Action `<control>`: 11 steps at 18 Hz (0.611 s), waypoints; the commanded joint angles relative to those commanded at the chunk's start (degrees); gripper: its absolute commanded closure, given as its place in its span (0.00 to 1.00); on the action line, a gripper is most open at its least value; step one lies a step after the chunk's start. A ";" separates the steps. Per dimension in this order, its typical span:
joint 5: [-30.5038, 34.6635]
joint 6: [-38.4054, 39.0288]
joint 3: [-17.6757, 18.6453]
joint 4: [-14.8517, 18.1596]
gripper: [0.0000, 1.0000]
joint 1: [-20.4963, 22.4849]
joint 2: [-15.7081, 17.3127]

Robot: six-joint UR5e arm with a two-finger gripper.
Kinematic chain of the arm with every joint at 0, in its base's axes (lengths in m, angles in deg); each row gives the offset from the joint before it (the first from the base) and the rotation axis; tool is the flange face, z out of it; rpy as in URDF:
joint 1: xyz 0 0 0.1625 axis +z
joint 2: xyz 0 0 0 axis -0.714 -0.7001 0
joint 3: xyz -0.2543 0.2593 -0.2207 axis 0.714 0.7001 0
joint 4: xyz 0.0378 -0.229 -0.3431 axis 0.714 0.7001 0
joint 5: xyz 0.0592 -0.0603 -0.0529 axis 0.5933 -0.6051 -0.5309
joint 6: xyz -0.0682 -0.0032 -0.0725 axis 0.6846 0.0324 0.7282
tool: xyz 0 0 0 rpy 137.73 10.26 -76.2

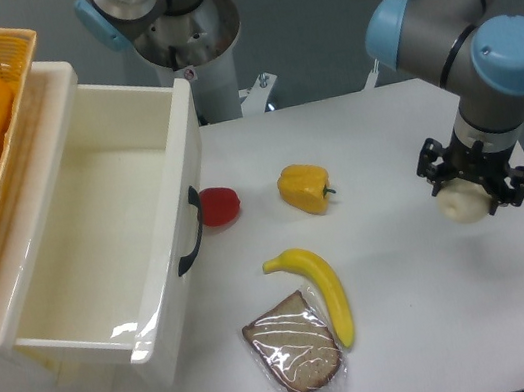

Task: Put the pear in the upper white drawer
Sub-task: 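Carry the held pale pear with the gripper toward the white bin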

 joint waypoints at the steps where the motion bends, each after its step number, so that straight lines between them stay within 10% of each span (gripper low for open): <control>1: 0.09 1.31 0.09 0.09 0.60 -0.09 0.00; 11: 3.61 7.20 -0.71 1.32 0.59 -5.27 2.71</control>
